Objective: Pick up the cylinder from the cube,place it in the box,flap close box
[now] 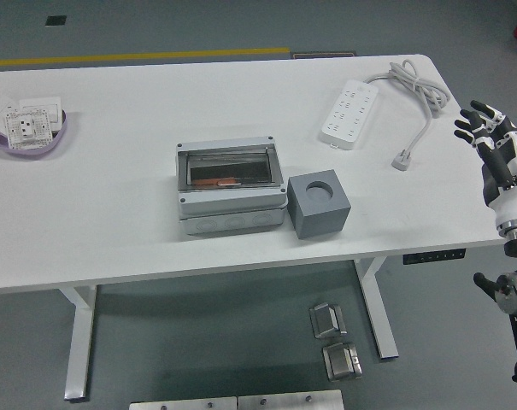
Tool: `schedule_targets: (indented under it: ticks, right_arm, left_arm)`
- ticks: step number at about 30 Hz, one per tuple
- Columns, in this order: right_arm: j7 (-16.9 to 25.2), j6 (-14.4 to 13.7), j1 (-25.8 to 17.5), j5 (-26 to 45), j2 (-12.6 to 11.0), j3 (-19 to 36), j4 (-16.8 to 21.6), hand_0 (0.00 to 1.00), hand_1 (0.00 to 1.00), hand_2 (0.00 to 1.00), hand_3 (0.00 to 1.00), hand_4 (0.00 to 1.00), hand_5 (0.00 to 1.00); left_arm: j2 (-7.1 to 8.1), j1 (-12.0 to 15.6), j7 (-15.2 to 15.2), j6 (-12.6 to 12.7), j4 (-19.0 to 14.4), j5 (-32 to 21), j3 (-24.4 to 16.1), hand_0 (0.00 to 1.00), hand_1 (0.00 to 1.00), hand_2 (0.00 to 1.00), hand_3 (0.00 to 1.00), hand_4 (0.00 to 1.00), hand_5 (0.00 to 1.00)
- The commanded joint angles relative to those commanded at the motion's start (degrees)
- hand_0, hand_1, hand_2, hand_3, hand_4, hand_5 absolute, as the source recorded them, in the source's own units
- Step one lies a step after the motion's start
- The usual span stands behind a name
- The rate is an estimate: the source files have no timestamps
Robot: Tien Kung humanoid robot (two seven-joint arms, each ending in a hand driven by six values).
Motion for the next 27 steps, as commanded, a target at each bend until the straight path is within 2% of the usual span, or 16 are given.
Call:
schedule_targets:
  ticks: [9,10,27]
  right_arm:
    - [0.0,-0.02,-0.11,-0.04,0.09,0.32,0.05,0.742,0.704,0.723,0.735,0.786,0.49]
    - [-0.01,-0.03,-0.12,-0.05,0.1,0.35,0.05,0.709,0.703,0.723,0.733,0.786,0.491]
    - [0.06,-0.1,-0.06,-0.08,0.14,0.75,-0.22,0.706,0.7,0.723,0.732,0.786,0.491]
  left_arm:
    - [0.07,-0.07,0.2,0.02,0.0,0.19,-0.18,0.71,0.694,0.706,0.867,0.788,0.444]
    - [0.06,-0.08,0.17,0.02,0.0,0.2,-0.16,0.712,0.722,0.71,0.865,0.787,0.442]
    - [-0.03,-0.11,0.16,-0.05,0.0,0.11,0.05,0.71,0.715,0.71,0.861,0.786,0.441]
